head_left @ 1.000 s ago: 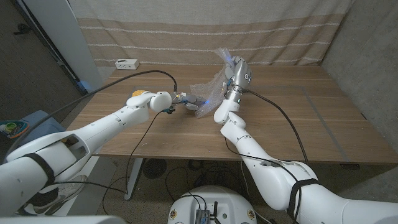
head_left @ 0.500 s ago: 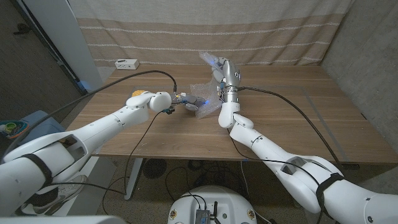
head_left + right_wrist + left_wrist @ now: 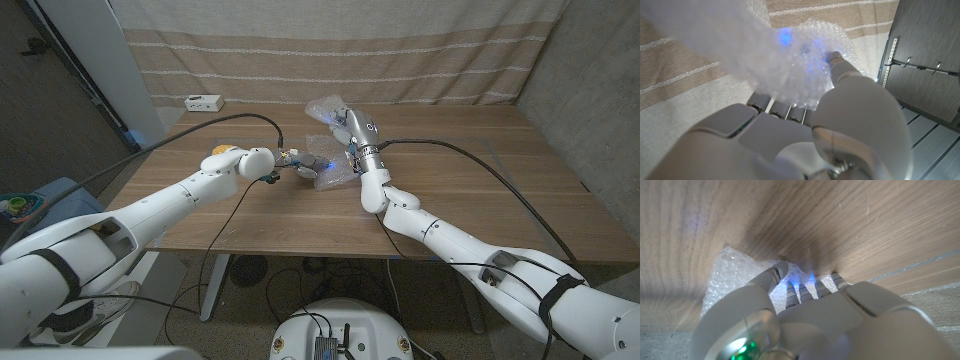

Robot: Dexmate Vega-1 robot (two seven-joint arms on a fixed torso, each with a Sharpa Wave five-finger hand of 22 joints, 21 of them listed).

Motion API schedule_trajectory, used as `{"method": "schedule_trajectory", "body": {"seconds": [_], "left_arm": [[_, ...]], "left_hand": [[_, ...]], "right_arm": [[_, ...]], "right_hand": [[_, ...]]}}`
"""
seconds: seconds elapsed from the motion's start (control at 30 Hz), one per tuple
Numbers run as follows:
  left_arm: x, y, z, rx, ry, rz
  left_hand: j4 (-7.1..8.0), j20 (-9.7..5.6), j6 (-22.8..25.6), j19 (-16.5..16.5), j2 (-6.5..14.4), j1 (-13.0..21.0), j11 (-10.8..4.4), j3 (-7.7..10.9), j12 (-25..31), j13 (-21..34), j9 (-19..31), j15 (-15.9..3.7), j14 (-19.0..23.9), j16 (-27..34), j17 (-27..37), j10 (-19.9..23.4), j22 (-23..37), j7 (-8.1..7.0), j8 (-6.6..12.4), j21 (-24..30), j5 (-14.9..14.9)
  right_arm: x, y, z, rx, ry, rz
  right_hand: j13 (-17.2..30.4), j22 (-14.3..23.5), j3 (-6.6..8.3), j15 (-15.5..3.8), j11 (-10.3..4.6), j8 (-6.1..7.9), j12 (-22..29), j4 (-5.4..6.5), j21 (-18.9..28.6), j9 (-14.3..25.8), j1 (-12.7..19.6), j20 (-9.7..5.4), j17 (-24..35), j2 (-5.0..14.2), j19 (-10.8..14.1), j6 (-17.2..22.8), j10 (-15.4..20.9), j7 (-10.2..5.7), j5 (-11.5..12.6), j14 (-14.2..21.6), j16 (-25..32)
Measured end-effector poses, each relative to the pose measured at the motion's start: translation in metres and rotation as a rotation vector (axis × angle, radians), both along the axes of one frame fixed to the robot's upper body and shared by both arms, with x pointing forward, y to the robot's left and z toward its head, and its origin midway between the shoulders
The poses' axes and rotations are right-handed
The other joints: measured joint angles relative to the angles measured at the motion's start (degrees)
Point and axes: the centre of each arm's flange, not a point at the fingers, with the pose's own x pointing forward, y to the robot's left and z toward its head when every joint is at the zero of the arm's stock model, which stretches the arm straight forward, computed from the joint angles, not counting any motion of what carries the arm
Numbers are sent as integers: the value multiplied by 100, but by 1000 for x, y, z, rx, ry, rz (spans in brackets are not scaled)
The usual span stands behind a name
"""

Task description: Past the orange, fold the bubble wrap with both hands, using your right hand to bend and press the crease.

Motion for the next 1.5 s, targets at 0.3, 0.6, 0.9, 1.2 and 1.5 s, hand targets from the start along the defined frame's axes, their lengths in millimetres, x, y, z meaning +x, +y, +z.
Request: {"method": "schedule_trajectory", "body": {"seconds": [0.3, 0.6, 0.9, 1.2, 1.5], "left_arm": [[-3, 0, 2, -7, -12, -8], [-6, 1, 3, -12, -22, -10], [-12, 3, 6, -28, -45, -16], [-33, 13, 21, -69, -156, -13], [-57, 30, 40, -116, -267, 36]], "left_hand": [[-21, 20, 0, 19, 0, 0, 0, -22, 0, 0, 0, -24, 36, 0, 0, 0, 3, 0, 0, 0, 26], [-21, 21, 1, 21, 0, 0, 0, -22, 22, 0, -1, -26, 37, 0, 0, 0, 8, 0, 28, 42, 26], [-33, 175, 343, 50, -141, -94, 261, -331, 93, 1, -6, 2, 217, 50, 22, 181, 42, -45, 148, 112, -41], [-176, 480, 1104, 424, -619, -665, 338, -1092, 218, 28, 24, 210, 726, 116, 36, 647, -57, -277, 238, 195, -533], [-286, 526, 1320, 565, -607, -752, 406, -1252, 282, 28, 24, 264, 859, 99, 36, 920, -62, -118, 191, 203, -668]], "right_arm": [[4, -3, -6, -46, 178, 32], [13, -5, -6, -31, 384, 94], [18, -7, -5, -21, 500, 115], [22, -8, 0, -22, 520, 84], [24, -8, 2, -57, 529, 39]], "right_hand": [[0, -66, -16, 6, 104, -28, -68, -16, 50, -1, 55, 0, 0, 55, 0, -67, -67, 66, 0, -112, -66], [-10, -153, -16, 87, 257, -50, -225, -16, 72, 32, 70, 18, -41, 70, -17, -84, -300, 83, 0, -335, -209], [-14, -262, -50, 149, 268, -93, -333, 18, 47, 55, 69, 219, -70, 70, -282, -184, -473, 41, 0, -558, -316], [-42, -291, -64, 150, 268, -93, -333, 31, 45, 55, 69, 227, -97, 69, -289, -184, -472, 42, 0, -558, -332], [-41, -345, -82, 141, 289, -94, -333, 14, -19, 54, 69, 266, -151, 69, -516, -152, -366, 74, 0, -502, -338]]}}
